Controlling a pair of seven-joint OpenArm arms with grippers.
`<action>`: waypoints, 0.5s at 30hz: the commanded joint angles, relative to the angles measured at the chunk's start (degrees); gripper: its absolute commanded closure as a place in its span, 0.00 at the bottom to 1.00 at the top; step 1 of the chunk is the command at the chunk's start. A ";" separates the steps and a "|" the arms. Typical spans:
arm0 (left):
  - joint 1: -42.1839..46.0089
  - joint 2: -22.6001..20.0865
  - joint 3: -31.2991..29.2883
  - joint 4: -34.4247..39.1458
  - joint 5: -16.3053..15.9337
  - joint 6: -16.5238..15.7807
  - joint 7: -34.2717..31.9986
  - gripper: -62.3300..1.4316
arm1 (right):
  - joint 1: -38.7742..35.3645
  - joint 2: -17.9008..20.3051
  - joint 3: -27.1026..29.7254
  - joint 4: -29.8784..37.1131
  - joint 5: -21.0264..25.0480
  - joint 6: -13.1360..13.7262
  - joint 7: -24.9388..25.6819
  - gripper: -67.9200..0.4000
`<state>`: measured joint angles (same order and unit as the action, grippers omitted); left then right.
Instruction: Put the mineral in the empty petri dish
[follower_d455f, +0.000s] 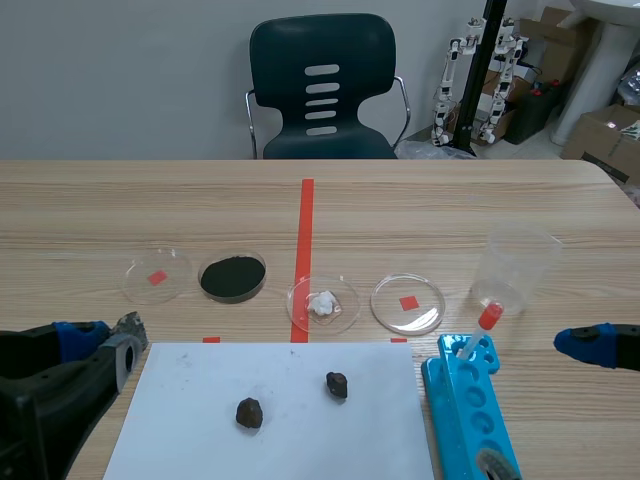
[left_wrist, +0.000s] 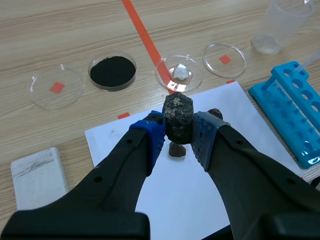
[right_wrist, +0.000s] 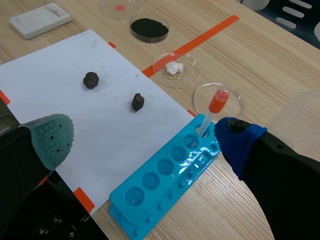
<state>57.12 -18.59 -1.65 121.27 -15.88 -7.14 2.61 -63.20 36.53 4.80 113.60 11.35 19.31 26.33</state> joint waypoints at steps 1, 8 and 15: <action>-0.15 -0.20 -0.22 0.31 -0.11 0.09 -1.07 0.78 | 0.35 -0.02 0.00 0.33 0.42 0.00 0.59 0.14; -0.17 -0.20 -0.22 0.31 0.66 0.09 -1.16 0.78 | 0.35 -0.02 0.00 0.33 0.42 0.00 0.59 0.14; -0.17 -0.20 -0.22 0.31 0.68 0.09 -1.40 0.78 | 0.35 -0.02 0.00 0.33 0.42 0.00 0.59 0.14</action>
<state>57.12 -18.59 -1.65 121.27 -14.83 -7.14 2.48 -63.20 36.53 4.80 113.60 11.35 19.31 26.30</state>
